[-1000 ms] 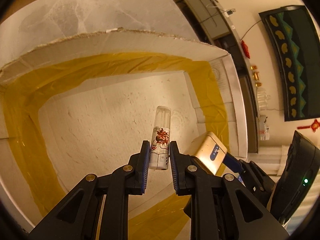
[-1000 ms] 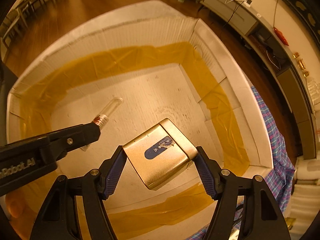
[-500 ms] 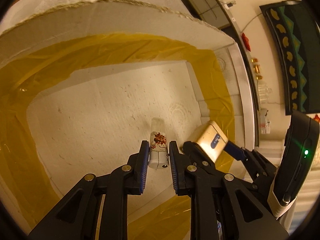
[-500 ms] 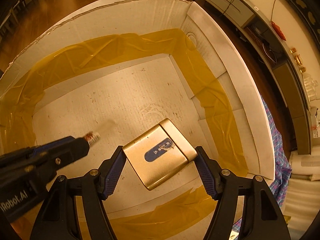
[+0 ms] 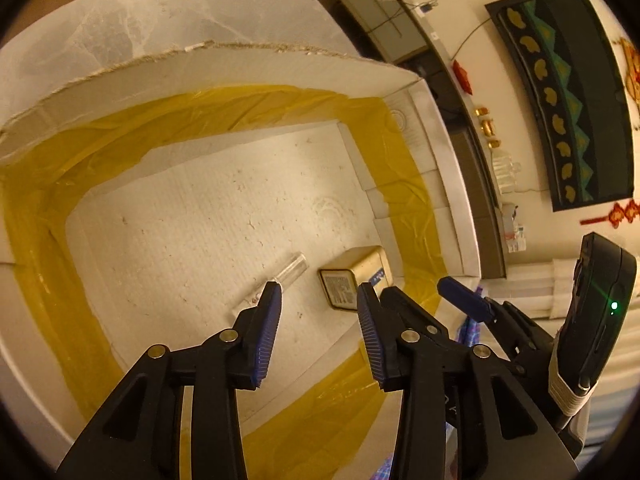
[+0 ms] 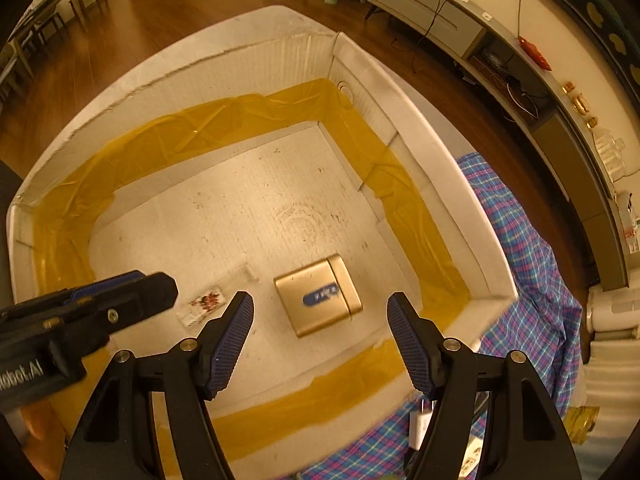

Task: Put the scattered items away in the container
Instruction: 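Open the right tool to drop the gold box while the left tool releases the tube, then withdraw both open tools from the white box back over the table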

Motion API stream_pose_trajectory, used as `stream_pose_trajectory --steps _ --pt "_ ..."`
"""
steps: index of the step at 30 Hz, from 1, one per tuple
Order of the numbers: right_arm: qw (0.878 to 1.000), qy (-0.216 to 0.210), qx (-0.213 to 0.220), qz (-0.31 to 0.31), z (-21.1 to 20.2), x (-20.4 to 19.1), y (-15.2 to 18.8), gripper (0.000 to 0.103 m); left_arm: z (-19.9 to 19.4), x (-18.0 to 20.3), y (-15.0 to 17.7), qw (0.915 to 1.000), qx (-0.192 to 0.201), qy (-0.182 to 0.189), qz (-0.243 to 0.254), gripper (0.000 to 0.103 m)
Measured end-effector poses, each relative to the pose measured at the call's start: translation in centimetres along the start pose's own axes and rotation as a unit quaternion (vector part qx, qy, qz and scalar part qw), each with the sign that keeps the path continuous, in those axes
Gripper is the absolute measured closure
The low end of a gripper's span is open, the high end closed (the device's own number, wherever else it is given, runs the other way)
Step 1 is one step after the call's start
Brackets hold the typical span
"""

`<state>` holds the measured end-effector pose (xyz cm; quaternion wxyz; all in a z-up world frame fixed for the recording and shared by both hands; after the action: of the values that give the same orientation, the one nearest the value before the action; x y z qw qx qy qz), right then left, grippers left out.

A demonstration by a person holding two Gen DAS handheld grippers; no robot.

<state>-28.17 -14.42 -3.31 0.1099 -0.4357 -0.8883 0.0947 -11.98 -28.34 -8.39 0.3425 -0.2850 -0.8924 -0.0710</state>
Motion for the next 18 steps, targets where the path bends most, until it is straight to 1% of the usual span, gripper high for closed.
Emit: stream_pose_trajectory --steps 4,7,11,18 --pt "0.999 -0.008 0.031 0.008 -1.1 -0.3 0.7 0.033 -1.5 0.5 0.9 0.9995 0.023 0.000 0.020 0.061" --pt "0.998 -0.007 0.057 0.020 -2.6 -0.4 1.5 0.032 -2.4 1.0 1.3 0.9983 0.046 -0.007 0.037 0.061" --pt "0.996 -0.009 0.087 0.037 -4.3 -0.9 2.2 0.033 -4.0 1.5 1.6 0.9946 0.085 -0.019 0.055 0.061" --pt "0.991 -0.015 0.123 0.058 -6.6 -2.2 3.6 0.033 -7.1 2.4 2.9 0.9866 0.133 -0.020 0.093 0.061"
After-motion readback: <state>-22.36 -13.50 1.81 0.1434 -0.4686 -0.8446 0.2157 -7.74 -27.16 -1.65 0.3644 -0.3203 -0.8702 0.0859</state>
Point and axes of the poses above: each gripper's, at about its wrist camera, not at the fingertips, and z roughly the way its jaws point, x to its right, y to its underside, the point moved 7 cm from there along z, roughly the way its jaws point, and after that the axes turned 5 degrees about -z, right-handed, at the moved point
